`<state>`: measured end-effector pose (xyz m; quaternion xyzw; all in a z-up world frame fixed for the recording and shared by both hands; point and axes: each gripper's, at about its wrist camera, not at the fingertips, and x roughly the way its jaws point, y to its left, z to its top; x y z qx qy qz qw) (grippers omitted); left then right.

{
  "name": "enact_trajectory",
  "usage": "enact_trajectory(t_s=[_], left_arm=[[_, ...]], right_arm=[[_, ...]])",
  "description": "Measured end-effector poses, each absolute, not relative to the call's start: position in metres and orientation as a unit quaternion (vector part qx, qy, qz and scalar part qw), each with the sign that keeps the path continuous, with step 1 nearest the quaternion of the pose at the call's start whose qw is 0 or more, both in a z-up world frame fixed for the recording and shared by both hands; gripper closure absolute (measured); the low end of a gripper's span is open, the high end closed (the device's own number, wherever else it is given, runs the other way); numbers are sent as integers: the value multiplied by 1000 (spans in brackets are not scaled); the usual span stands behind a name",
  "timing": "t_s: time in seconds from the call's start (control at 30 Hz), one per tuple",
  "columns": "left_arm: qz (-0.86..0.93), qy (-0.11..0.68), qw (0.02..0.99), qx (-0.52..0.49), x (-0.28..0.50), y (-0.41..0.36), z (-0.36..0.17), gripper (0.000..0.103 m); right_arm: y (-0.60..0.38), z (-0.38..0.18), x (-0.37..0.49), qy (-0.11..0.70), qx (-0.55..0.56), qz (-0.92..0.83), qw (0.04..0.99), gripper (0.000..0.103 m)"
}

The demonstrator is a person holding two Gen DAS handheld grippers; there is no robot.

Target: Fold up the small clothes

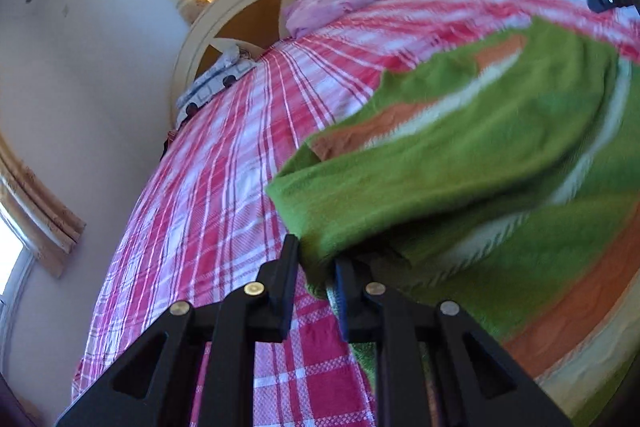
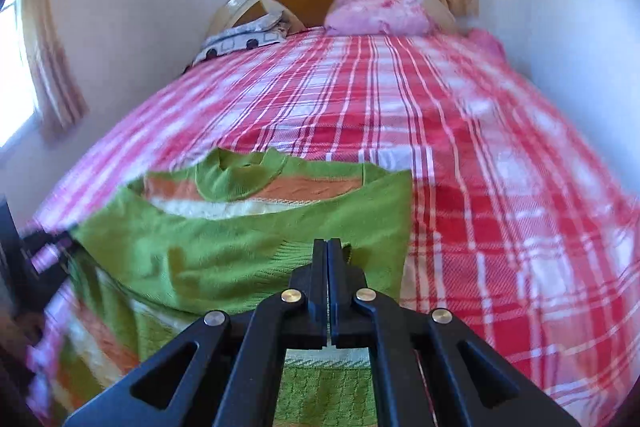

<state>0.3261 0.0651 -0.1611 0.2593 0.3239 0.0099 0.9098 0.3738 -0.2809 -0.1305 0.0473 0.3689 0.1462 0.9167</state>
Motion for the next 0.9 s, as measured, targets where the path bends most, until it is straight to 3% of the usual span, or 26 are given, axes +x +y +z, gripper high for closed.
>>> enact_trajectory(t_s=[0.03, 0.07, 0.1, 0.13, 0.23, 0.3, 0.33, 0.37, 0.4, 0.47, 0.6, 0.73, 0.9], left_arm=[[8, 331, 910, 250, 328, 69, -164, 84], [7, 333, 911, 245, 329, 70, -163, 84], [5, 335, 912, 237, 330, 71, -164, 84], [3, 337, 913, 230, 331, 73, -164, 84], [0, 344, 914, 214, 336, 77, -166, 84], [2, 342, 914, 217, 334, 73, -168, 85], [3, 339, 914, 221, 335, 72, -167, 85], [3, 336, 915, 223, 334, 71, -166, 85], [3, 333, 916, 225, 332, 70, -166, 85], [3, 319, 918, 237, 326, 68, -159, 85], [7, 280, 913, 296, 313, 55, -154, 85], [9, 266, 876, 402, 306, 34, -183, 84], [13, 257, 856, 448, 297, 24, -208, 83]], right_arm=[[-284, -135, 378, 379, 62, 151, 911, 64], [-285, -139, 382, 390, 71, 156, 905, 19], [-284, -143, 384, 390, 81, 167, 902, 12], [-282, -146, 384, 386, 87, 175, 902, 12], [-269, -155, 388, 397, 64, 168, 900, 18], [-261, -164, 395, 409, 62, 174, 894, 32], [-258, -171, 399, 420, 59, 174, 889, 34], [-253, -179, 405, 437, 48, 167, 882, 51], [-247, -189, 409, 454, 32, 158, 876, 76], [-242, -187, 407, 443, 2, 141, 886, 96], [-245, -156, 388, 392, -24, 134, 910, 98], [-250, -130, 378, 354, -66, 106, 927, 98], [-268, -169, 398, 413, -71, 62, 906, 96]])
